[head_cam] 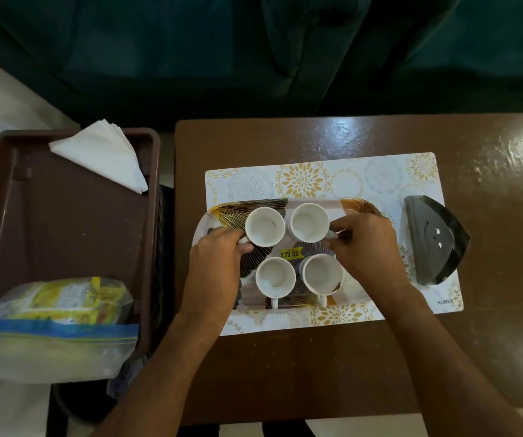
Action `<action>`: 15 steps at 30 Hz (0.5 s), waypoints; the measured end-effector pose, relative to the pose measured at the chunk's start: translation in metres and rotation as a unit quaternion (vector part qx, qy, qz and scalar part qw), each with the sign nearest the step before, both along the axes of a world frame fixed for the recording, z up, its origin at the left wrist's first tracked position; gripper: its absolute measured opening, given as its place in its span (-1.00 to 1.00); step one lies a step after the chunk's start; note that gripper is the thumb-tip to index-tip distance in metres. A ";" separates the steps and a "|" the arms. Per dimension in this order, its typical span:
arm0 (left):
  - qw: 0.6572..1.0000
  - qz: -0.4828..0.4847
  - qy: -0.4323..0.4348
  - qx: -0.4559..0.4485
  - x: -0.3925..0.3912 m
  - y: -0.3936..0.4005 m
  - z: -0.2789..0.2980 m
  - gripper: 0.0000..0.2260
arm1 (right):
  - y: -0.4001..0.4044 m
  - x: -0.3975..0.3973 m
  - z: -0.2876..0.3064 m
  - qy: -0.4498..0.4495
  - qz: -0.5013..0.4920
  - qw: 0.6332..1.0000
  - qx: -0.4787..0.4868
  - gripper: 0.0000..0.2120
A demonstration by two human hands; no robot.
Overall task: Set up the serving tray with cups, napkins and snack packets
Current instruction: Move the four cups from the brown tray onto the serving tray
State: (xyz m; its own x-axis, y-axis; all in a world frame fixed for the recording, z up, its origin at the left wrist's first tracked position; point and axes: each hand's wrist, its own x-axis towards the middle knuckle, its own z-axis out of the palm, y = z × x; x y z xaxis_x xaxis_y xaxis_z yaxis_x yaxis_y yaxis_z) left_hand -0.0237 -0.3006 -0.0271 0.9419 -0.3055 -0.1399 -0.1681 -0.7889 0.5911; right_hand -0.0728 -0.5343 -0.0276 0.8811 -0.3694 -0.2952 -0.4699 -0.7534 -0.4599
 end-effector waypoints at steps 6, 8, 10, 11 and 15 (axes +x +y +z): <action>0.999 0.031 -0.018 0.033 0.002 -0.019 0.016 -0.49 | 0.021 0.009 0.026 -0.074 0.014 0.994 -0.081 -0.49; 0.998 0.019 -0.007 0.055 0.004 -0.028 0.016 -0.43 | 0.034 0.015 0.026 -0.056 0.035 0.992 -0.109 -0.51; 0.997 0.002 -0.003 0.082 0.007 -0.034 0.014 -0.40 | 0.042 0.018 0.022 -0.034 0.048 0.991 -0.122 -0.50; 0.996 -0.004 -0.004 0.090 0.008 -0.036 0.013 -0.41 | 0.045 0.019 0.020 -0.029 0.049 0.991 -0.124 -0.50; 0.995 -0.024 -0.010 0.101 0.009 -0.039 0.009 -0.45 | 0.044 0.020 0.018 -0.039 0.063 0.989 -0.131 -0.52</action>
State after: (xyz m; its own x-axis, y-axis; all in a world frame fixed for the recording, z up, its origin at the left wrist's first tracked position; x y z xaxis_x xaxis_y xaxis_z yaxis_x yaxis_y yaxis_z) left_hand -0.0147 -0.3394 -0.0180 0.9301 -0.3178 -0.1844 -0.2188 -0.8823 0.4168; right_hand -0.0525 -0.4899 -0.0093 0.9411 -0.3108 -0.1335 -0.3363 -0.9015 -0.2724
